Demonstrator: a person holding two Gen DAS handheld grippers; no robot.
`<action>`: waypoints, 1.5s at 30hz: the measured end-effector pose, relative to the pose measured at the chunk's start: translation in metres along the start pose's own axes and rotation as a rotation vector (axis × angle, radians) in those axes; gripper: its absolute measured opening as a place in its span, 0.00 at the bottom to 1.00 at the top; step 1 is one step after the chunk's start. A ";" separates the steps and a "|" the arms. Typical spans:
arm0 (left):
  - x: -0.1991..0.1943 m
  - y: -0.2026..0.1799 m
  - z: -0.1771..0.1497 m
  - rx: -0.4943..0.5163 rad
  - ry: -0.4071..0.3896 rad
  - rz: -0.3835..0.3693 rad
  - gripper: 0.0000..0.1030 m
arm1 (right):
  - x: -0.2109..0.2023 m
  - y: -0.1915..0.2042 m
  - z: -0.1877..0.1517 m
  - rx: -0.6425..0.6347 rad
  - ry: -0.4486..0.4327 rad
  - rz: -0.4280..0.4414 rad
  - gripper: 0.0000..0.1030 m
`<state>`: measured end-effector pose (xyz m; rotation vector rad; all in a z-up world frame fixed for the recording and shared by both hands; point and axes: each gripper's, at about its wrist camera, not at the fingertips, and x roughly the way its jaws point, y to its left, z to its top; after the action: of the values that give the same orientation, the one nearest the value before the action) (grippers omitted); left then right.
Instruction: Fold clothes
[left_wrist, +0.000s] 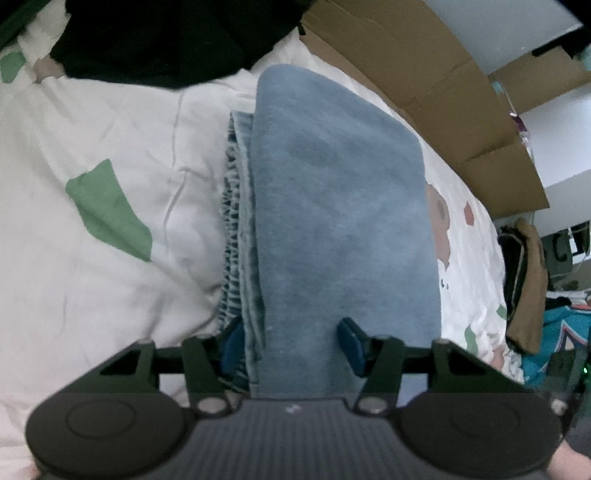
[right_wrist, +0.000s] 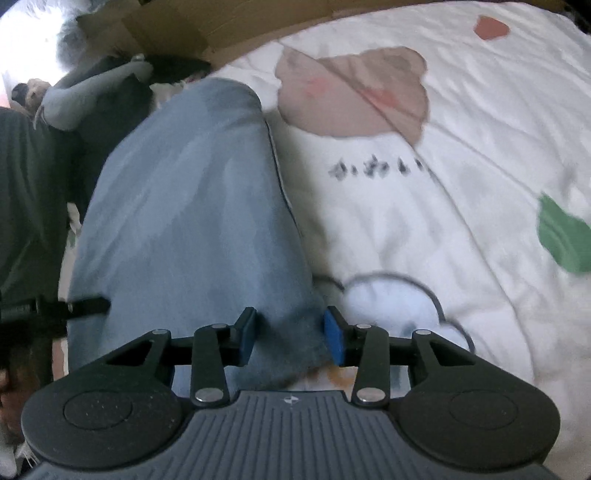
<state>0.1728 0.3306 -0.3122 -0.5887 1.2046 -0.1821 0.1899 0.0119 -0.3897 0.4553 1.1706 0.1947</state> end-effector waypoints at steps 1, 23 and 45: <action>0.000 0.000 0.001 0.000 0.001 -0.002 0.56 | -0.003 -0.001 -0.002 0.000 0.005 0.005 0.39; 0.029 0.016 -0.002 -0.091 -0.006 -0.070 0.76 | 0.045 -0.003 0.045 -0.007 0.100 0.156 0.49; 0.048 -0.037 -0.012 0.027 0.081 -0.187 0.55 | -0.025 -0.031 0.038 0.087 0.118 0.088 0.24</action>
<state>0.1856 0.2742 -0.3355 -0.6751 1.2230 -0.3828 0.2125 -0.0338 -0.3708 0.5788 1.2790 0.2503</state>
